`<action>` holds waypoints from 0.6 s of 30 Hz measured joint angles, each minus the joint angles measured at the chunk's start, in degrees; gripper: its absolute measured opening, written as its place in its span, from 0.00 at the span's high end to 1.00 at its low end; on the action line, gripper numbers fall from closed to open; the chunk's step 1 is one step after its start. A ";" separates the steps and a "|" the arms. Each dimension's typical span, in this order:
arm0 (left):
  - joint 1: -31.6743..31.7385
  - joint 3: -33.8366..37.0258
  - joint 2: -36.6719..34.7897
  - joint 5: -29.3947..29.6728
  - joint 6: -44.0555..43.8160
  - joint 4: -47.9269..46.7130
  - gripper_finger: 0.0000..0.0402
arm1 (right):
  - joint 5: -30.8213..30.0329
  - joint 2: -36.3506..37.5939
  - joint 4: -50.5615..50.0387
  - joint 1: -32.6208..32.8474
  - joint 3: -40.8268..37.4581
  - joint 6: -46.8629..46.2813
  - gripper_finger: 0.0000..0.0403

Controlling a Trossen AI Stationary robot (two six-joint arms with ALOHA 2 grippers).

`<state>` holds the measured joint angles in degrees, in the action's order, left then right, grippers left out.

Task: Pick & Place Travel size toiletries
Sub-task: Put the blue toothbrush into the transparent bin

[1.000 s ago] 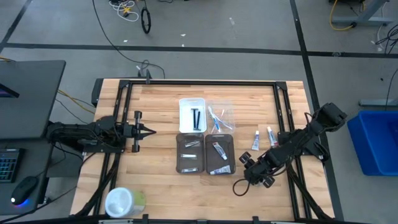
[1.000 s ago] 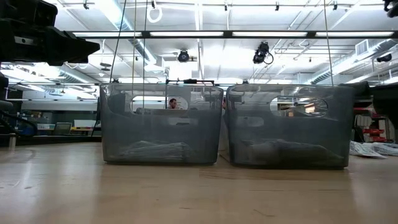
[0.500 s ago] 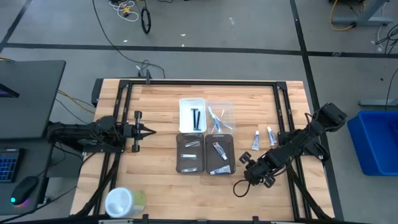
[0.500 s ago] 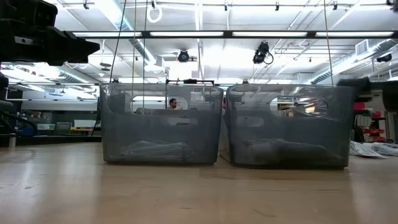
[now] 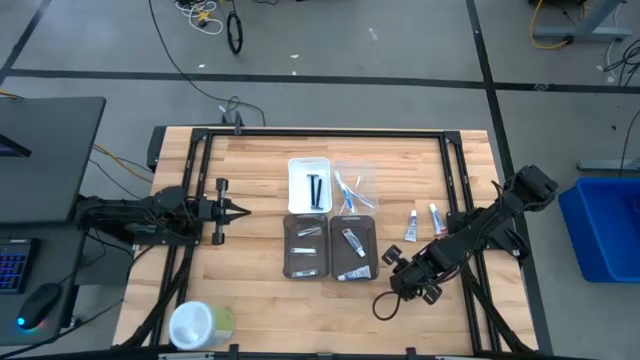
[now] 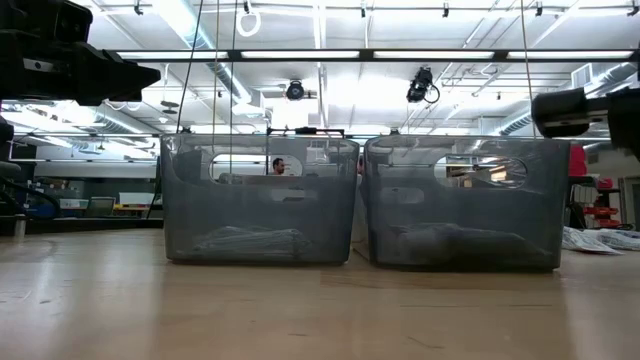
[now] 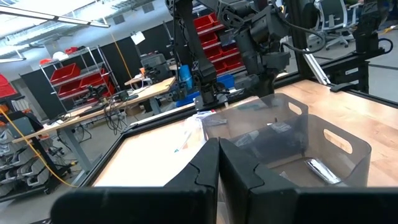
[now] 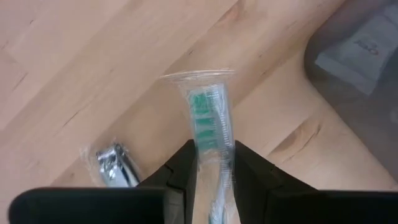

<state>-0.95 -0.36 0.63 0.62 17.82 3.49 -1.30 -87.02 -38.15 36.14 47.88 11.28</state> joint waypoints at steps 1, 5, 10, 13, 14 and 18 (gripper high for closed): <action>0.01 0.00 -0.01 0.00 0.00 -0.01 0.96 | 0.02 0.00 -0.93 0.00 0.42 0.21 0.79; 0.02 0.00 0.01 0.00 0.00 -0.01 0.96 | 0.04 0.39 -5.19 -0.06 2.79 0.27 0.79; 0.02 0.00 -0.01 0.00 0.00 -0.02 0.96 | -0.10 2.00 -10.03 -0.08 6.83 2.85 0.79; 0.00 0.00 -0.01 0.00 0.00 -0.02 0.96 | -0.13 2.62 -12.34 -0.33 10.00 5.52 0.79; 0.00 0.00 0.01 0.00 0.00 0.00 0.96 | -0.12 2.72 -12.88 -0.52 11.14 6.61 0.78; 0.02 0.00 -0.01 0.00 0.00 -0.02 0.96 | -2.02 2.71 -13.37 -1.30 15.44 9.91 0.78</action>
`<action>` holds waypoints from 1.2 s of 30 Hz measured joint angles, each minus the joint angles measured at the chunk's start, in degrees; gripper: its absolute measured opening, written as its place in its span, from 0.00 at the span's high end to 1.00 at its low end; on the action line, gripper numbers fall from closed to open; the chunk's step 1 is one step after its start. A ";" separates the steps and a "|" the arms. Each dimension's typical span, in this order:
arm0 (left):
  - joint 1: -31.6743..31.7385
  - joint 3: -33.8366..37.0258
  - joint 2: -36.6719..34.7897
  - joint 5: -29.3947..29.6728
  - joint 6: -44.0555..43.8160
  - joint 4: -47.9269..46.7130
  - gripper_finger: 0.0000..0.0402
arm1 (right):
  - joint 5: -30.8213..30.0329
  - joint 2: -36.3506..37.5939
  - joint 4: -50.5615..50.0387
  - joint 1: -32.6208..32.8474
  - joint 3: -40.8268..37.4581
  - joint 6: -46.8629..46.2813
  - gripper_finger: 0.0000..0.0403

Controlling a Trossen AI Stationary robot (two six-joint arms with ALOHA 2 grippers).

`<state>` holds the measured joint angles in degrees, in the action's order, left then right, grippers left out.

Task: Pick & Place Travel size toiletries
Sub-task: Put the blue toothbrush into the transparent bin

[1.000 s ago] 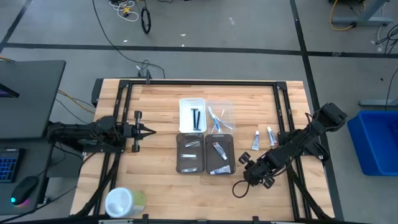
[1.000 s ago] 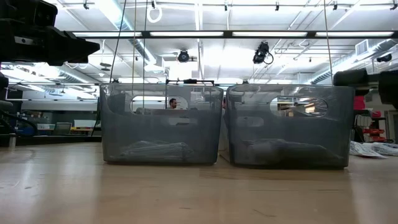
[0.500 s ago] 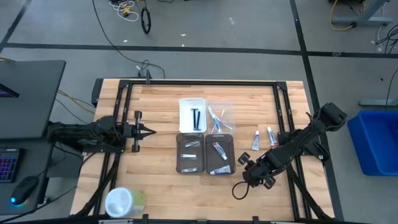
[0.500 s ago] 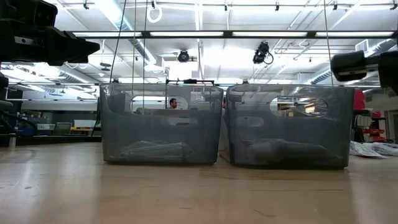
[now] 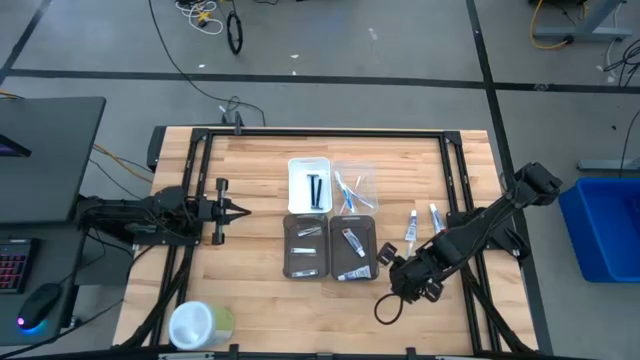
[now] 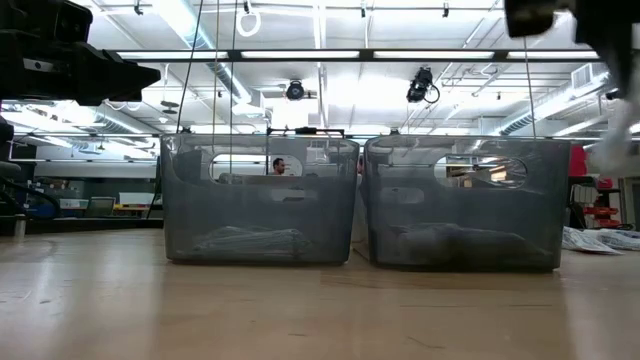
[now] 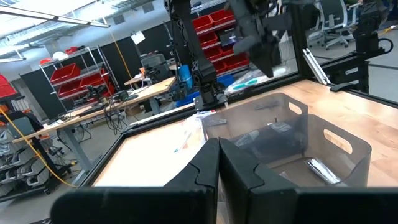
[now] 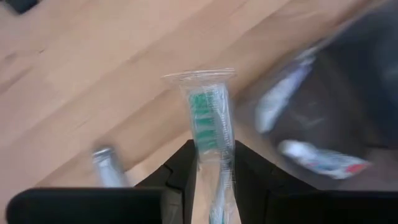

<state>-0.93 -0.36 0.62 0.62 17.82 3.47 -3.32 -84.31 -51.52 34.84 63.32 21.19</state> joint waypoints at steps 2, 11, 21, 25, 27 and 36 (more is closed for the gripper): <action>-0.02 0.00 0.00 0.00 0.00 0.02 0.96 | -1.90 0.00 0.15 -0.54 1.49 1.03 0.79; -0.02 0.00 0.02 0.00 0.00 0.02 0.96 | -4.17 0.00 -0.14 -4.62 4.88 3.93 0.79; -0.01 0.00 0.02 0.00 -0.01 0.02 0.96 | -7.68 -0.02 -0.50 -12.19 8.43 6.50 0.79; 0.00 0.00 0.00 0.00 0.00 0.00 0.96 | -11.66 0.00 0.90 -15.81 8.69 9.10 0.79; -0.02 0.00 0.02 0.00 -0.01 0.02 0.96 | -12.48 0.08 1.83 -17.65 8.69 10.94 0.79; -0.01 0.00 0.01 0.00 0.00 0.01 0.96 | -12.72 0.11 4.16 -25.36 8.69 24.96 0.79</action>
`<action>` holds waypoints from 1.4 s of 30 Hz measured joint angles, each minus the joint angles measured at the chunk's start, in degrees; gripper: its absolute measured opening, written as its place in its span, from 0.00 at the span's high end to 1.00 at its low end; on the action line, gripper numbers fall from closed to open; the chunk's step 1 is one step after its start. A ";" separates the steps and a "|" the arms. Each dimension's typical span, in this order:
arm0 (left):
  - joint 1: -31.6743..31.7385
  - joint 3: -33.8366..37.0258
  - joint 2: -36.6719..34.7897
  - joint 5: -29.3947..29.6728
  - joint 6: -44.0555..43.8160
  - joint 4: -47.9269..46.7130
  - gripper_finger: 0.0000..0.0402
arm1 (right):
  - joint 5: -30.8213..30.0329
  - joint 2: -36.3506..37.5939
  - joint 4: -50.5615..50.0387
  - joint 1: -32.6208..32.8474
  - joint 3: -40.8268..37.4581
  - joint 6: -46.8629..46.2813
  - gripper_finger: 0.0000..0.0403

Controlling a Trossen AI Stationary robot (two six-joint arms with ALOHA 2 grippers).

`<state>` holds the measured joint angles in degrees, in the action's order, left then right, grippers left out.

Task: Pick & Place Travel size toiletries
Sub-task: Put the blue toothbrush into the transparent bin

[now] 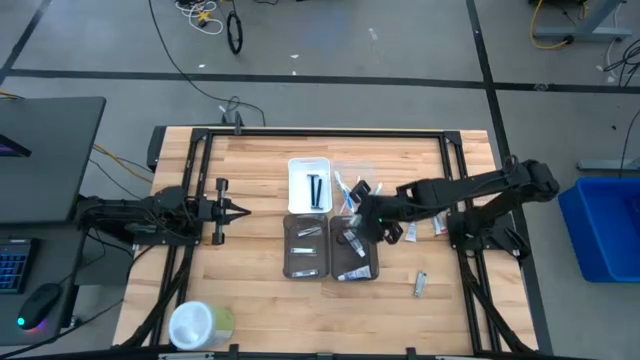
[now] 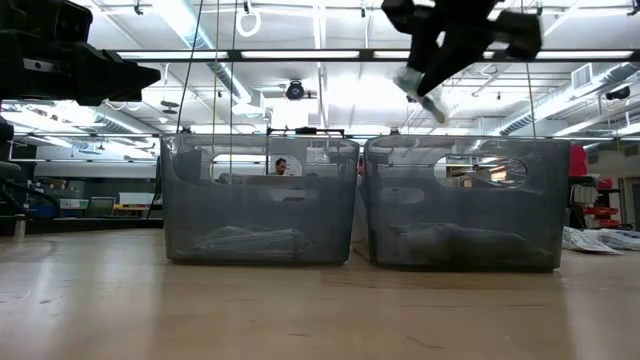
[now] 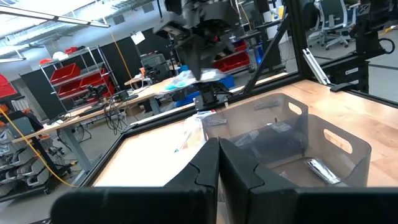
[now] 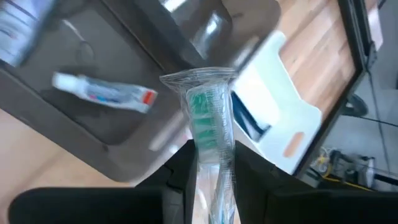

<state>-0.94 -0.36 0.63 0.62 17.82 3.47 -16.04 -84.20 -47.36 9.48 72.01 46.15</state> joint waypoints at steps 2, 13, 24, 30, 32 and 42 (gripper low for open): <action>0.00 0.00 0.00 0.00 -0.01 0.00 0.96 | -0.01 0.00 0.45 -1.81 0.00 2.53 0.79; 0.00 -0.01 0.01 0.00 0.00 0.01 0.96 | 5.19 -1.48 4.31 -10.59 0.00 14.49 0.79; -0.01 0.00 0.01 0.00 0.00 0.03 0.96 | 5.65 -7.39 6.43 -15.54 -0.02 14.88 0.79; -0.01 -0.01 0.00 0.00 0.00 0.01 0.96 | 5.67 -10.64 5.10 -16.23 -0.07 20.80 0.79; -0.01 -0.01 -0.01 0.00 0.00 0.01 0.96 | 5.70 -11.52 5.15 -16.23 -0.07 21.24 0.78; -0.01 0.00 0.01 0.00 0.00 -0.01 0.96 | 5.71 -12.83 5.59 -16.23 -0.09 21.23 0.78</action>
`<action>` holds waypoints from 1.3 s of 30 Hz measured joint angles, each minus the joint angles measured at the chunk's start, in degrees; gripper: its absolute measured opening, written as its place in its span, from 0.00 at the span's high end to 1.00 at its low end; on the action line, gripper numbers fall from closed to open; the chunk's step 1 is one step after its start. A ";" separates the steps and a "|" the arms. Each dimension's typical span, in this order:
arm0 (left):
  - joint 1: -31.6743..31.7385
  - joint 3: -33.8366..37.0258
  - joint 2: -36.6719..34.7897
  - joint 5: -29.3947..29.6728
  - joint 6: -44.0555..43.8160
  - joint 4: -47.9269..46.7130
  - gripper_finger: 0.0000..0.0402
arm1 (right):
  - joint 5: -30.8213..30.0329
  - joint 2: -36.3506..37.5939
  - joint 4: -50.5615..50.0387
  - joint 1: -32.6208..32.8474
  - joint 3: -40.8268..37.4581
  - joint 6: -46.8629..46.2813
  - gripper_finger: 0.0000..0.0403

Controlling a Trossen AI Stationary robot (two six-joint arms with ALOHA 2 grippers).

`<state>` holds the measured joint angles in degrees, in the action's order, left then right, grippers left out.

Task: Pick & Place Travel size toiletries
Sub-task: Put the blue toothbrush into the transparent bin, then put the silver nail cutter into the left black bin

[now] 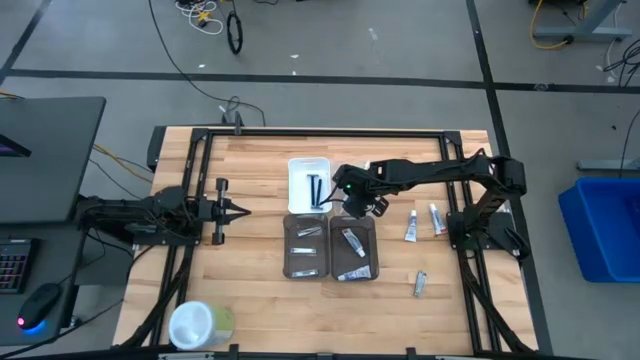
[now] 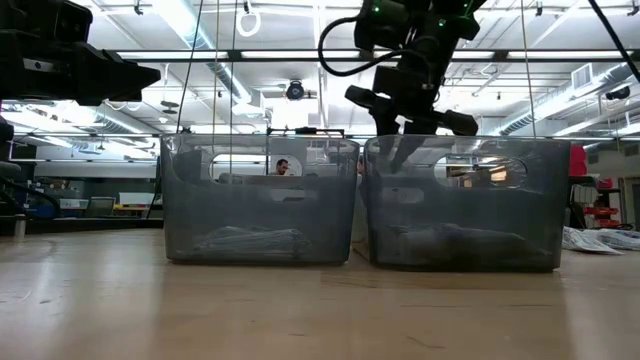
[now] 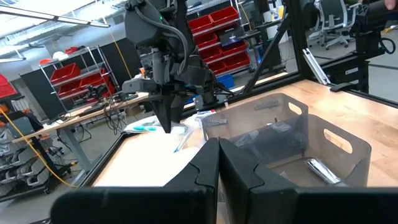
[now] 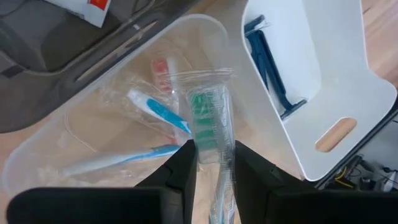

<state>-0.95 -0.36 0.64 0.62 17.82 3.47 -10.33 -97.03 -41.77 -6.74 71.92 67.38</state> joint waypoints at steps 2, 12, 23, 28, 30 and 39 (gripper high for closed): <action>0.01 -0.02 0.00 0.00 0.00 0.02 0.96 | -0.02 0.02 0.10 0.00 0.00 -0.01 0.78; 0.02 0.00 -0.02 0.00 0.00 0.02 0.96 | 0.01 0.02 0.69 0.02 0.02 -0.43 0.74; 0.00 0.00 0.00 0.00 0.00 0.02 0.96 | 0.53 0.02 0.76 0.02 0.01 -1.10 0.50; 0.00 -0.02 0.00 0.00 0.00 0.00 0.96 | 0.71 0.04 0.89 0.02 0.02 -1.12 0.43; 0.00 0.00 -0.01 -0.01 0.00 0.01 0.96 | 0.71 0.34 0.78 0.03 0.00 -1.12 0.42; 0.00 -0.02 0.00 -0.01 0.00 0.00 0.96 | 3.01 8.41 -1.97 2.07 0.00 -1.13 0.44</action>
<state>-0.95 -0.38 0.64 0.61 17.82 3.46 -7.32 -88.63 -43.74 -4.68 71.92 66.25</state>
